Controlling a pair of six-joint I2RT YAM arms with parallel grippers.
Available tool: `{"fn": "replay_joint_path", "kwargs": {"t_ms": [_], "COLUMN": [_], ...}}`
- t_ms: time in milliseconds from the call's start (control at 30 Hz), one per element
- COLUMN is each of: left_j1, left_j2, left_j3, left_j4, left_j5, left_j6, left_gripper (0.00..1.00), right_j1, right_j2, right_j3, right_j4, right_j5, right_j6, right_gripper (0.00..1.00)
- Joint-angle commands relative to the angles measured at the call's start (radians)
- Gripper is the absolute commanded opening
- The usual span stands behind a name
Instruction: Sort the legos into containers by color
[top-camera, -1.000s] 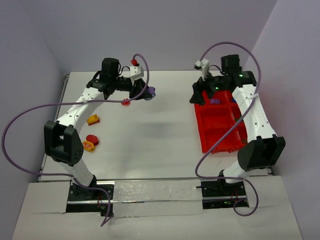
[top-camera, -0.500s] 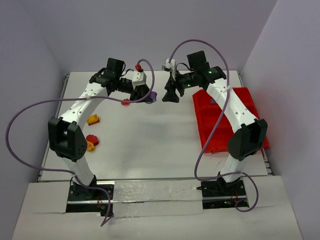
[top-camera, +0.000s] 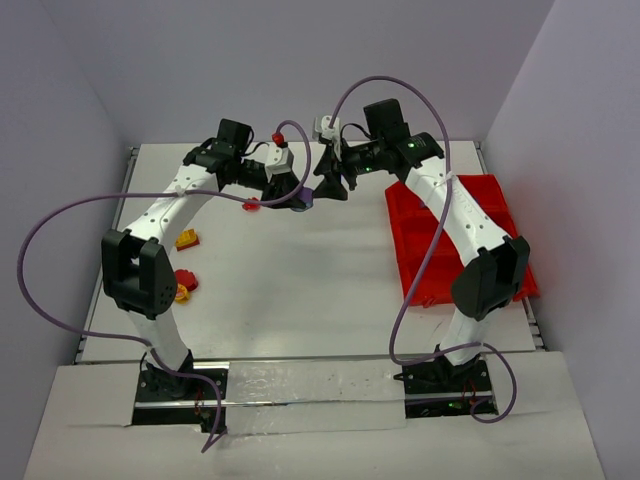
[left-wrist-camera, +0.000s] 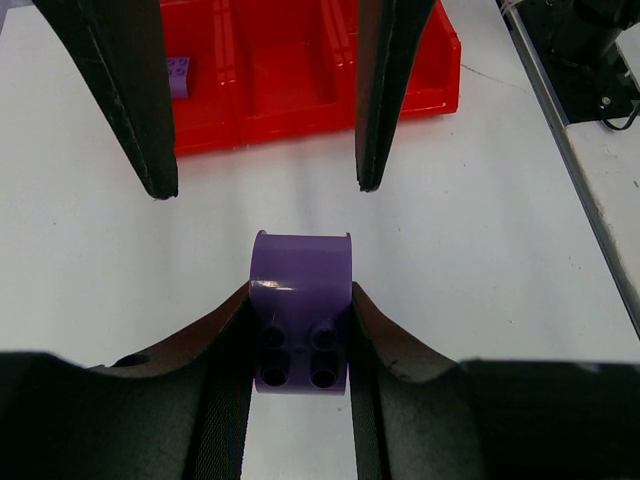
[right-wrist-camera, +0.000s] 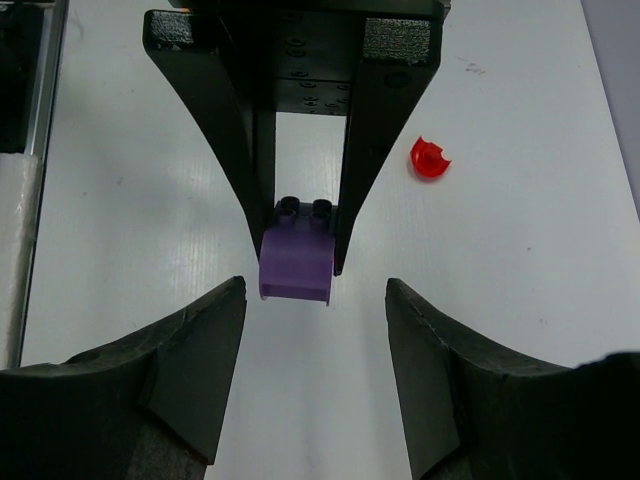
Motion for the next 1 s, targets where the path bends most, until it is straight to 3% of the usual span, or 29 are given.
{"fn": "replay_joint_path", "kwargs": {"t_ms": [0,167,300,600,767,967], "left_j1": [-0.006,-0.006,-0.005,-0.004,-0.004,-0.004], "left_j2": [-0.01,-0.016,-0.017,-0.042,-0.051,-0.056], "left_j3": [0.03,0.028,0.025,-0.035,-0.05,-0.052], "left_j4": [0.019,0.05,0.086,0.277,0.301,0.311], "left_j5": [0.06,0.066,0.075,0.078,0.081,0.087], "left_j6": [0.017,-0.005,-0.047,-0.211,-0.238,-0.245], "left_gripper": [0.03,0.03,0.03,0.03,0.03,0.03], "right_j1": [0.011,0.014,0.017,0.033,0.033,0.033], "right_j2": [0.014,0.023,0.027,0.023,0.023,0.039], "right_j3": [0.035,0.016,0.016,-0.004,-0.006,0.007], "right_j4": [0.002,0.013,0.016,0.005,0.002,-0.022], "right_j5": [-0.027,-0.024,-0.025,-0.02,-0.012,0.002], "right_j6": [-0.045,-0.043,-0.038,-0.046,-0.046,-0.052], "right_gripper": [0.65,0.73,0.72,0.58,0.47,0.47]}}
